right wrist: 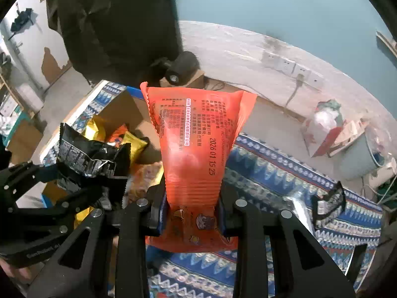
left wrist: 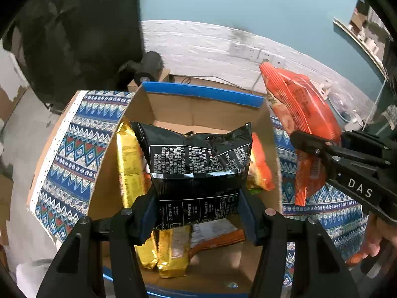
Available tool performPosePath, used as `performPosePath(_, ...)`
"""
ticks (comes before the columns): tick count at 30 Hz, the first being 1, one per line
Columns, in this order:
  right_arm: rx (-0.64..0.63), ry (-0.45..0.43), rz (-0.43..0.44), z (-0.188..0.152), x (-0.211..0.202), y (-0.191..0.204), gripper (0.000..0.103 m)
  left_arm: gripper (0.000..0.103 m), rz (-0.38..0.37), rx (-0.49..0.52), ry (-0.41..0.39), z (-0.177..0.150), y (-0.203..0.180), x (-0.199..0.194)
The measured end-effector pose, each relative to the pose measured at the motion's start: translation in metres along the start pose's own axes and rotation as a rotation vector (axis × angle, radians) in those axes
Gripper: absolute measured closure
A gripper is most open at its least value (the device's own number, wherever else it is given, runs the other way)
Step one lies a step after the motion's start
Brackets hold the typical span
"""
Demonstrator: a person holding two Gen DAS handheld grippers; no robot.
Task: Organize snacks
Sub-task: 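Carry the black bag and orange pouch over the box and open both tools, then move both tools away from the box toward the snacks on the rug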
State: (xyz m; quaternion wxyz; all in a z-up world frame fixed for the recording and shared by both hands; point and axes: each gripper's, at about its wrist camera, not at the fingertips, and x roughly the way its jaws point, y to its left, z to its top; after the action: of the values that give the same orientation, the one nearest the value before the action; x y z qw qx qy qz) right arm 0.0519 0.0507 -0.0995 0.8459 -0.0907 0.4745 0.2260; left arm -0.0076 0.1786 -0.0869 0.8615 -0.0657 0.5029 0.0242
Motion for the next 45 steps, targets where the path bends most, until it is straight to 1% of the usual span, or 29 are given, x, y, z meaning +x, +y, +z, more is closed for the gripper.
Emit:
performPosePath(5,0.000,0.012,0.019,0.007,0.011,0.015,0.074,0.044,0.018,-0.050,0.018,0.000,0.019,0.005)
performPosePath(10,-0.002,0.029,0.043,0.014,0.023,0.028,0.074,0.043,0.015,-0.103,0.048,-0.002,0.032,0.008)
performPosePath(15,-0.005,0.048,0.064,0.018,0.031,0.039,0.073,0.040,0.057,-0.127,0.052,-0.003,0.040,0.007)
performPosePath(18,0.000,0.056,0.074,0.021,0.035,0.043,0.069,0.037,0.066,-0.146,0.048,-0.004,0.045,0.004)
performPosePath(19,0.003,0.057,0.078,0.022,0.036,0.044,0.065,0.035,0.069,-0.149,0.043,-0.004,0.047,0.003)
performPosePath(23,0.017,0.053,0.094,0.026,0.039,0.046,0.061,0.034,0.080,-0.143,0.032,-0.004,0.046,-0.002)
performPosePath(24,0.018,0.051,0.098,0.026,0.038,0.047,0.058,0.034,0.079,-0.141,0.032,-0.004,0.045,-0.002)
performPosePath(25,0.019,0.048,0.097,0.026,0.037,0.047,0.051,0.033,0.078,-0.141,0.031,-0.003,0.044,-0.003)
performPosePath(28,0.011,0.029,0.089,0.026,0.030,0.047,0.040,0.033,0.074,-0.137,0.025,-0.002,0.041,-0.005)
performPosePath(30,0.008,0.020,0.081,0.026,0.025,0.046,0.037,0.033,0.079,-0.134,0.022,-0.001,0.038,-0.007)
performPosePath(33,0.014,0.008,0.077,0.026,0.018,0.040,0.036,0.033,0.074,-0.127,0.017,0.000,0.034,-0.009)
performPosePath(37,0.023,-0.001,0.062,0.022,0.009,0.030,0.030,0.032,0.081,-0.104,0.010,0.001,0.024,-0.011)
performPosePath(40,0.015,-0.007,0.036,0.016,0.001,0.023,0.029,0.030,0.091,-0.080,0.004,0.002,0.015,-0.012)
performPosePath(45,0.003,-0.012,-0.013,0.006,-0.008,0.008,0.025,0.030,0.093,-0.045,-0.006,0.005,-0.002,-0.013)
